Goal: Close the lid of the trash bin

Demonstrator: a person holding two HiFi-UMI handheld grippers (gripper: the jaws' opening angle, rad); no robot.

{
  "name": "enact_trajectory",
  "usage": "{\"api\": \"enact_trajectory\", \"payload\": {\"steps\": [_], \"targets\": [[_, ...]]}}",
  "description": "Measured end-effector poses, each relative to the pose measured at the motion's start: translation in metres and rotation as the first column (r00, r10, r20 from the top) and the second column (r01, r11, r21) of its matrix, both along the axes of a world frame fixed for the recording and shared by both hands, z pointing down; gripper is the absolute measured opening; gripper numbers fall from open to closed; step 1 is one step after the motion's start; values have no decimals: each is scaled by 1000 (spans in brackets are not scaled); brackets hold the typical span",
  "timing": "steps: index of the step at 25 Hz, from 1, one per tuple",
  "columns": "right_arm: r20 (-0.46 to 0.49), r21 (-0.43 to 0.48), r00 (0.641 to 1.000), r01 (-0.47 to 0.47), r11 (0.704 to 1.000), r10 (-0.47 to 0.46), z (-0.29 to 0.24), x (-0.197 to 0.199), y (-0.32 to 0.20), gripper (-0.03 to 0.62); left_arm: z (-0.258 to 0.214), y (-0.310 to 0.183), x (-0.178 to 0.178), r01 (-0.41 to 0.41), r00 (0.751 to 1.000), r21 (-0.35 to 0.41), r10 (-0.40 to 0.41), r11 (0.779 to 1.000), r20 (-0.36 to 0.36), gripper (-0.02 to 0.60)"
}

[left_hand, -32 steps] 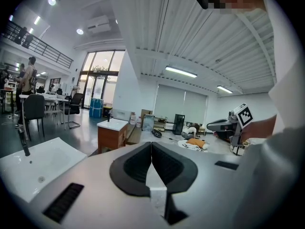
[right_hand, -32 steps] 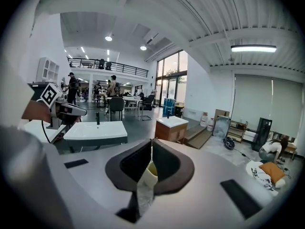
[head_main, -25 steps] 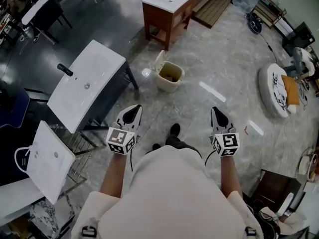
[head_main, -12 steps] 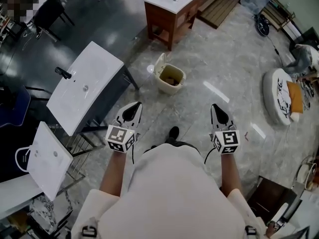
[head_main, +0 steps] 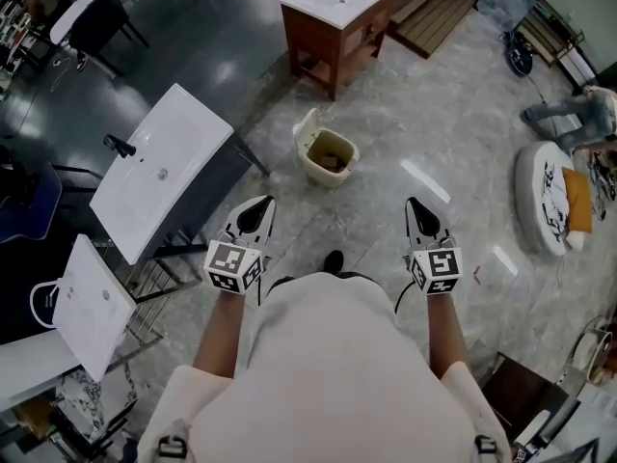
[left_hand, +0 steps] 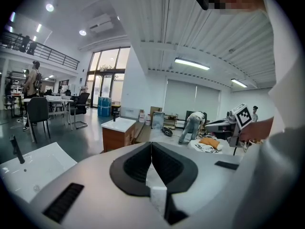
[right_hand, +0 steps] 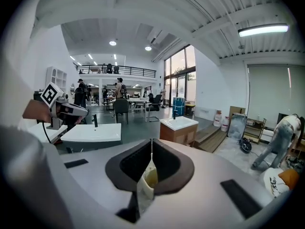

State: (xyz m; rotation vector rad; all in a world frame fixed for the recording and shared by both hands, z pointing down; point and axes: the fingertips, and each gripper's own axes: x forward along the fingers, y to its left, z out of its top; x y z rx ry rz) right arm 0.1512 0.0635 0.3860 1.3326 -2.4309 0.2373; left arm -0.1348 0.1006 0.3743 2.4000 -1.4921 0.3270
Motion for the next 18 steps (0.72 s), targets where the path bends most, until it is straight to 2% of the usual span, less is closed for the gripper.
{"api": "enact_trajectory", "payload": {"steps": [8,18], "targets": [[-37,4,998,50,999,-50,7,11,-16,32,4,-20,16,9,1000,-15,-9,1000,-11,17],[-21,-21,998,59,998,-59,16,9,-33,32,8,-33,15,24,1000,-26,-24,999,-7,18]]}}
